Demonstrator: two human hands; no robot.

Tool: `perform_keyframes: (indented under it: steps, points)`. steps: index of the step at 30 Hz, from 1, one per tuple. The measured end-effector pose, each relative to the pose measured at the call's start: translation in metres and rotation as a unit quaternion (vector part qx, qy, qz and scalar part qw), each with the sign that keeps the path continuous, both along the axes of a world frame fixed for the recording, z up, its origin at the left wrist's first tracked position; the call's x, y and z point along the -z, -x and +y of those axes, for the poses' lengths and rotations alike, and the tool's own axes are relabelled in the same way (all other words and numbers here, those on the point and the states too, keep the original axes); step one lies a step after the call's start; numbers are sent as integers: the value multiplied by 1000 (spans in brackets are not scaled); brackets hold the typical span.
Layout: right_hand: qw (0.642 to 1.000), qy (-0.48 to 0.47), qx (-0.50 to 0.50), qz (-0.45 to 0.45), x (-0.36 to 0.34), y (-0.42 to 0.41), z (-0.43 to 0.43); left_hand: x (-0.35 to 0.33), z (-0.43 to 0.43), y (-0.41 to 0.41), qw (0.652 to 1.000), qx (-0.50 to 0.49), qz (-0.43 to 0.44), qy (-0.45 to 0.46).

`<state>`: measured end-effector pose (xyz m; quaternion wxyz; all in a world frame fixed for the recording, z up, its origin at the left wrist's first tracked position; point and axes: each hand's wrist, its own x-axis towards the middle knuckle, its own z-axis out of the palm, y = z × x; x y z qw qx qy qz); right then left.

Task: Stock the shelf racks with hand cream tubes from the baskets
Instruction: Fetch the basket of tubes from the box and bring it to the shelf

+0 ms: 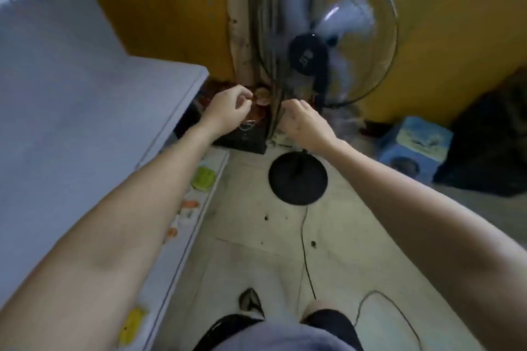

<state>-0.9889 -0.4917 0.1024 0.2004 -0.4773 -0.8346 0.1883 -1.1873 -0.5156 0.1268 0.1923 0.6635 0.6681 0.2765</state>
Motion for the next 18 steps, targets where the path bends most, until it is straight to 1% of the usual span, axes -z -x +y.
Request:
perform_keyframes:
  steps: [5, 10, 15, 18]
  points:
    - [987, 113, 113, -25, 71, -138, -51, 68, 4, -126, 986, 127, 7, 104]
    - [949, 227, 218, -36, 108, -284, -106, 96, 18, -282, 974, 190, 24, 120]
    - [915, 268, 297, -52, 116, -421, -138, 106, 25, -438, 960, 246, 38, 129]
    - [899, 275, 334, -62, 114, -491, -147, 104, 28, -516, 947, 279, 74, 144]
